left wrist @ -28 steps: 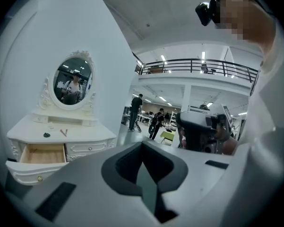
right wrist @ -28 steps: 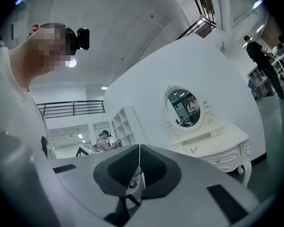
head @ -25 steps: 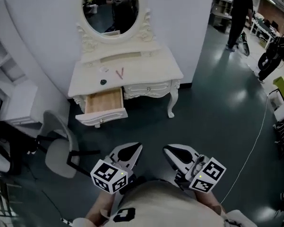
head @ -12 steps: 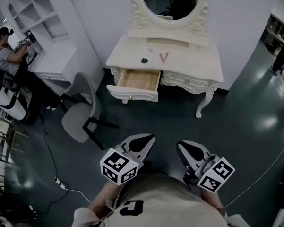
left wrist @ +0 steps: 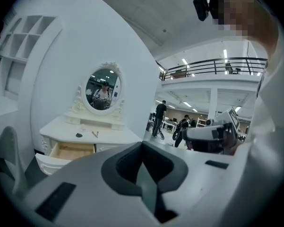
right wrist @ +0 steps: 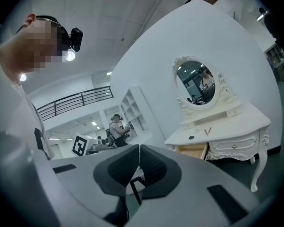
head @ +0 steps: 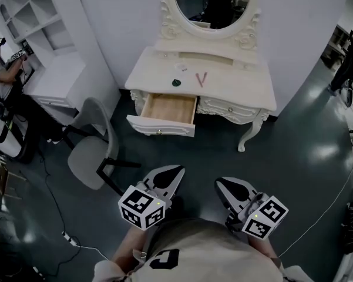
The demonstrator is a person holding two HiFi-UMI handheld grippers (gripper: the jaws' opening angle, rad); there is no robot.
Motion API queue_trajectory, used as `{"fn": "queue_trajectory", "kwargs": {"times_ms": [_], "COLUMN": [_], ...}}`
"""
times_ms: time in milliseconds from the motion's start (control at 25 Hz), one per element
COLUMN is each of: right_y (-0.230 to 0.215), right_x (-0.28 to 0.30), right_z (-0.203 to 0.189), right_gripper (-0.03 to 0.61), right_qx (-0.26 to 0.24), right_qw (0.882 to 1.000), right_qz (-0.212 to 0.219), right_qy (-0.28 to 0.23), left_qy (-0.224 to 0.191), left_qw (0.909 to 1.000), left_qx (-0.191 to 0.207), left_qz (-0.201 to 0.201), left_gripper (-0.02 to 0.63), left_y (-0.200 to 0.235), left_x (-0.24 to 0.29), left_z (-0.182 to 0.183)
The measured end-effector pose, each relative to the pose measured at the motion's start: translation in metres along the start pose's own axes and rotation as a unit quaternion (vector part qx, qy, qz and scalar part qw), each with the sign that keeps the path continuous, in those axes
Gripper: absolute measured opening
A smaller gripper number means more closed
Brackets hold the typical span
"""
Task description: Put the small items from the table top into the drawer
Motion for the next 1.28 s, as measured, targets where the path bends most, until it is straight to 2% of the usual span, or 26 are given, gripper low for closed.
{"fn": "queue_trajectory", "kwargs": {"times_ms": [200,520,960,1280], "right_y": [-0.013,-0.022,-0.043,-0.108], "right_x": [0.053,0.14,0.187,0.208], "right_z": [0.019,0.046,0.07,0.091], "right_gripper": [0.029,0.029,0.029,0.029], "right_qx": [0.004,-0.002,-0.029,-0.015], "right_qw": [1.0,0.999,0.998,0.998], "right_qz": [-0.025,-0.034,-0.025,-0.008], "right_qy": [0.013,0.037,0.056,0.06], "left_qy": [-0.006,-0.023,-0.038,-0.027], "left_qw": [0.9998,0.9995,0.9983,0.998], "left_qx": [-0.006,-0.011,-0.044,-0.046], "left_qz": [-0.019,-0.02,0.009,0.033], "left_gripper": [0.055,0.055,0.055,0.055], "left_y": [0.055,0.138,0.177,0.198], "left_x": [-0.004,-0.023,-0.036,0.007], "left_z": [0.016,0.035,0.03,0.055]}}
Point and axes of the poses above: the fingertips, and each gripper's own axes: x forward along the fingers, y to its left, z out of its top, the point moved 2 cm from there along -x, backward along the fingers, and after that the axes turned 11 degrees about y, right-handed, at the moved point
